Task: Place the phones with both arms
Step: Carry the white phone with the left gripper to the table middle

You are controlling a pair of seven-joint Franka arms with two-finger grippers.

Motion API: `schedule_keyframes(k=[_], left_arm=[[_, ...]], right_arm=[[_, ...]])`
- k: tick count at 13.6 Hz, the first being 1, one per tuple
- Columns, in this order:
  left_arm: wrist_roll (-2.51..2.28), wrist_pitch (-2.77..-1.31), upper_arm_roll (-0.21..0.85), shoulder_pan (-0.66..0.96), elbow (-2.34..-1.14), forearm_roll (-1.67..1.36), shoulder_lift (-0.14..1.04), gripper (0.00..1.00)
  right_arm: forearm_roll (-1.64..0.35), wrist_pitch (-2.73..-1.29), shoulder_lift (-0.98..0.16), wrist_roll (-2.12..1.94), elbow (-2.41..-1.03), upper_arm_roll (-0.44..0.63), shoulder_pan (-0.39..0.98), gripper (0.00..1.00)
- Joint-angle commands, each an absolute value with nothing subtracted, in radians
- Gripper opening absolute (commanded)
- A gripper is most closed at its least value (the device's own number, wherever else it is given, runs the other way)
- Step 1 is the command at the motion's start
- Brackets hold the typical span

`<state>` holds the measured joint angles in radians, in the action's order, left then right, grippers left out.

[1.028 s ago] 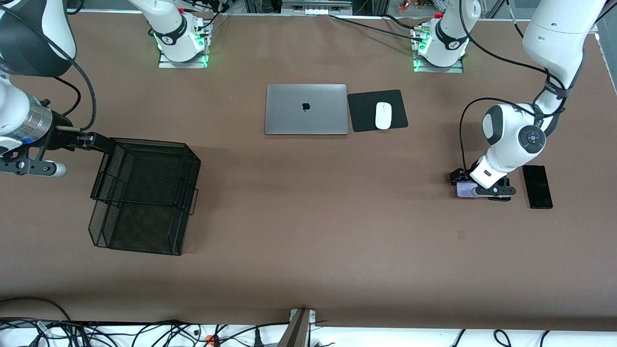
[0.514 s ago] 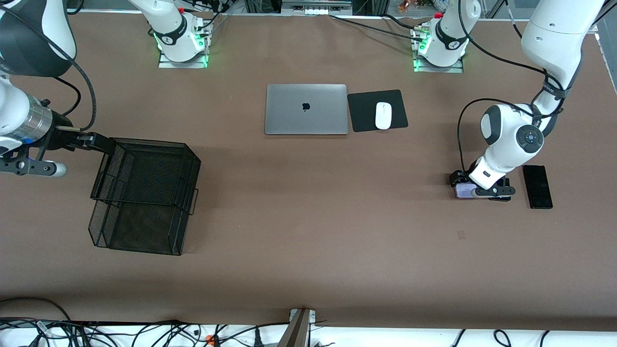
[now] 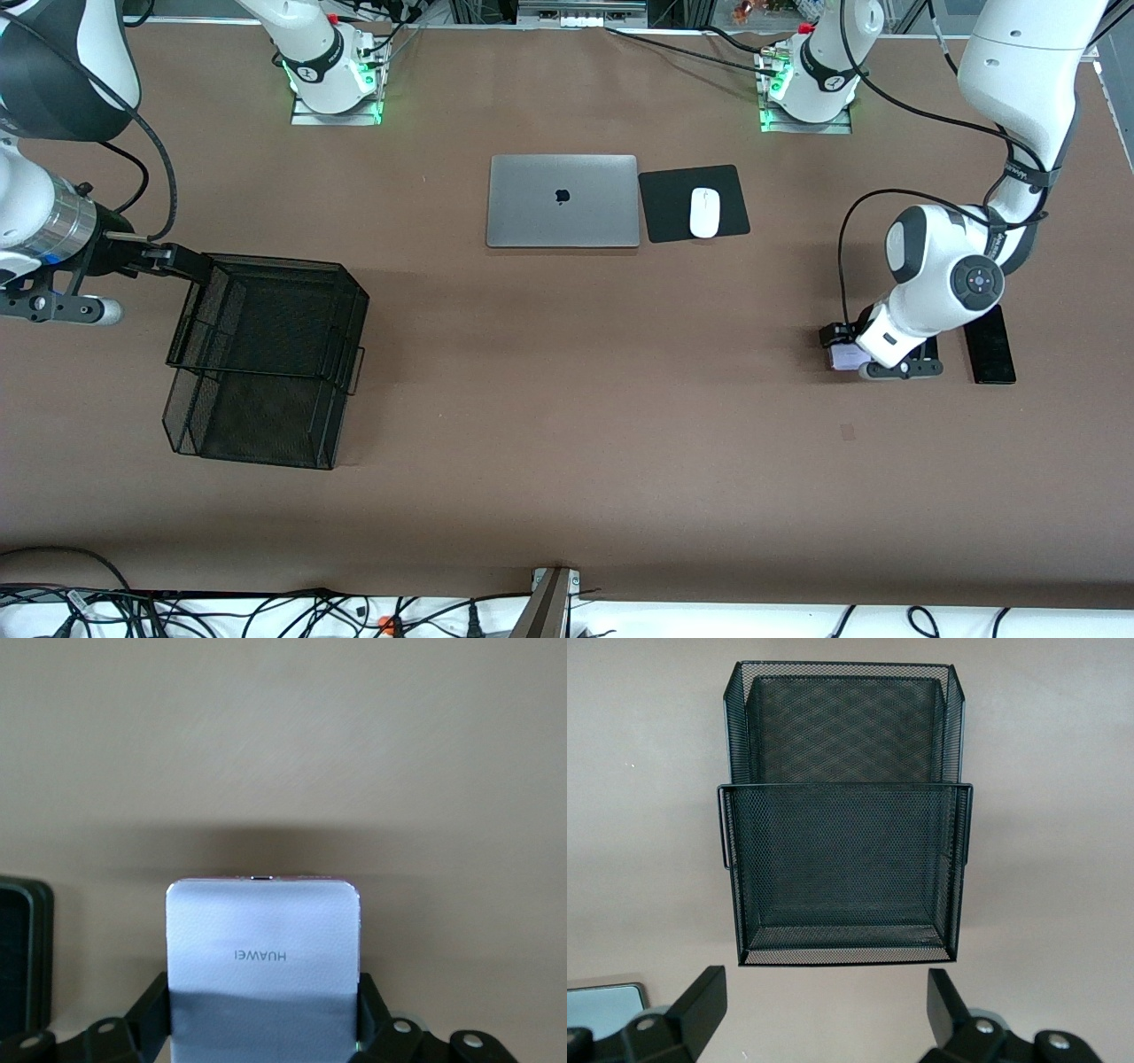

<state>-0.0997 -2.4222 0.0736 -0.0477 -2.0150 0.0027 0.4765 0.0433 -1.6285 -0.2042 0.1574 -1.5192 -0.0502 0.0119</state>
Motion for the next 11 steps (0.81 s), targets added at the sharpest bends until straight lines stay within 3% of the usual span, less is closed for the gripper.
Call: schedule_keyframes(k=[1,5,11], left_arm=[[-0.188,-2.335,0.069,0.032,-1.909,0.018,0.489,0.0],[-0.421,-2.31,0.072,0.23,-1.791,0.012,0.549,0.0],[-0.73,-2.2,0.071,0.503,-1.395,0.005,0.797,0.0]], right_arm=[[0.025,-1.612,-0.21,0.147,-1.502,-0.057,0.002,1.0],[0.025,-1.614,-0.21,0.149,-1.5,-0.057,0.002,1.0],[0.025,-1.617,-0.21,0.149,-1.5,-0.057,-0.002,1.0]])
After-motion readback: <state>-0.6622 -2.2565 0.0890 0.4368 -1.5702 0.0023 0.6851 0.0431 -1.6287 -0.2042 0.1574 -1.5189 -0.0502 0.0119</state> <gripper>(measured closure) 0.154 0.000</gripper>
